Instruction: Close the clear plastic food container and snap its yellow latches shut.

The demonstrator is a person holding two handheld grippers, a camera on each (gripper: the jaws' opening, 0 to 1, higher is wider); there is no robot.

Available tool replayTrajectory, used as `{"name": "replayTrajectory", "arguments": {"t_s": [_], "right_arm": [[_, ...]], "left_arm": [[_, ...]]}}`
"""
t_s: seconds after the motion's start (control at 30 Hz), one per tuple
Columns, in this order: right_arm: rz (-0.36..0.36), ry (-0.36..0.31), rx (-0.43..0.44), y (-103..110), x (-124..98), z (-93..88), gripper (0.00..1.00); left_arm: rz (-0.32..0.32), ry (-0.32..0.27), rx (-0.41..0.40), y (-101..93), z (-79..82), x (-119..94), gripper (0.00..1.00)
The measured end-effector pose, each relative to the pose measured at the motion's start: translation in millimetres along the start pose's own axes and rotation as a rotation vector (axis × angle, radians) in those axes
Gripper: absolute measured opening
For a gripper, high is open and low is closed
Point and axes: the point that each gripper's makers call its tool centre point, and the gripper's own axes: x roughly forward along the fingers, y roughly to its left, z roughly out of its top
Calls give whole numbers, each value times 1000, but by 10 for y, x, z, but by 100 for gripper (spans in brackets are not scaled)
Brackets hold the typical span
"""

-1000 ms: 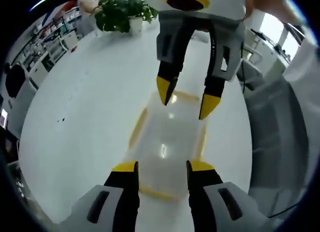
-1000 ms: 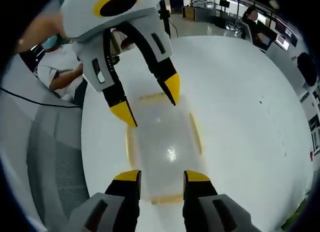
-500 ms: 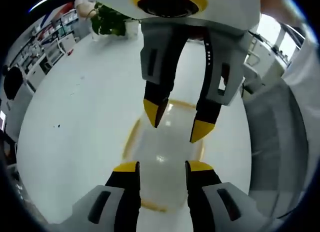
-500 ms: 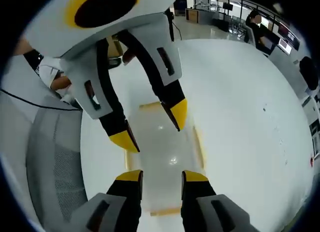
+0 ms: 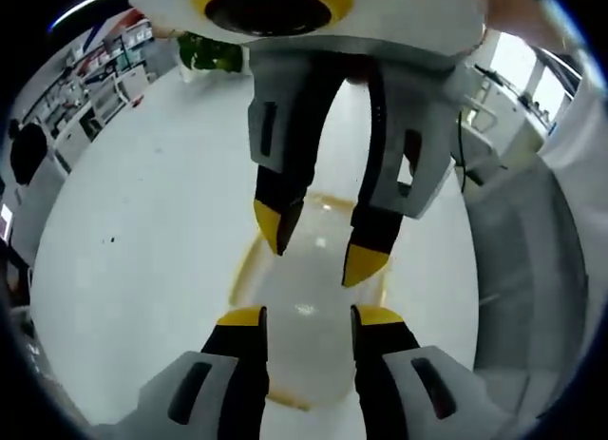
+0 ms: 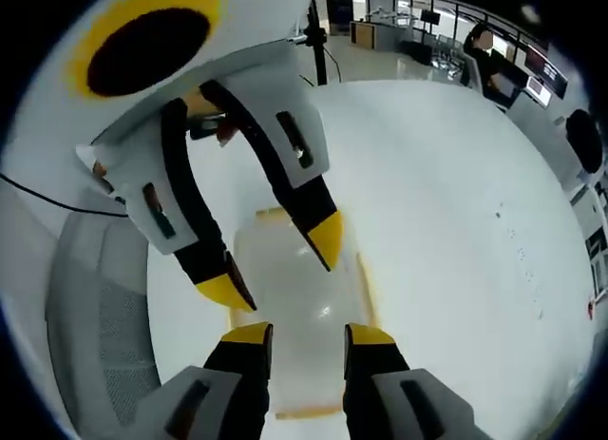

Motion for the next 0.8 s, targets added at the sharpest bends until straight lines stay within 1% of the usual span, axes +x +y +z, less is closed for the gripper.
{"name": "replayTrajectory", "arguments": {"t_s": [0.13, 0.23, 0.4, 0.57, 0.67, 0.8], "right_arm": [[-10, -1, -12, -38, 6, 34, 26], [-16, 4, -15, -72, 3, 43, 27], [-23, 0, -15, -112, -7, 70, 27], [-26, 4, -22, -146, 1, 76, 27], [-28, 2, -26, -171, 11, 89, 29], [-26, 11, -32, -187, 29, 93, 30]], "left_arm": [[8, -13, -16, 1, 1, 2, 32], [6, -25, -26, -36, 16, -4, 32], [3, -27, -19, -102, 11, -7, 32], [1, -30, -37, -142, -18, -6, 33], [-3, -31, -30, -204, -36, -3, 35], [4, -13, -2, -257, -82, -2, 37]]}}
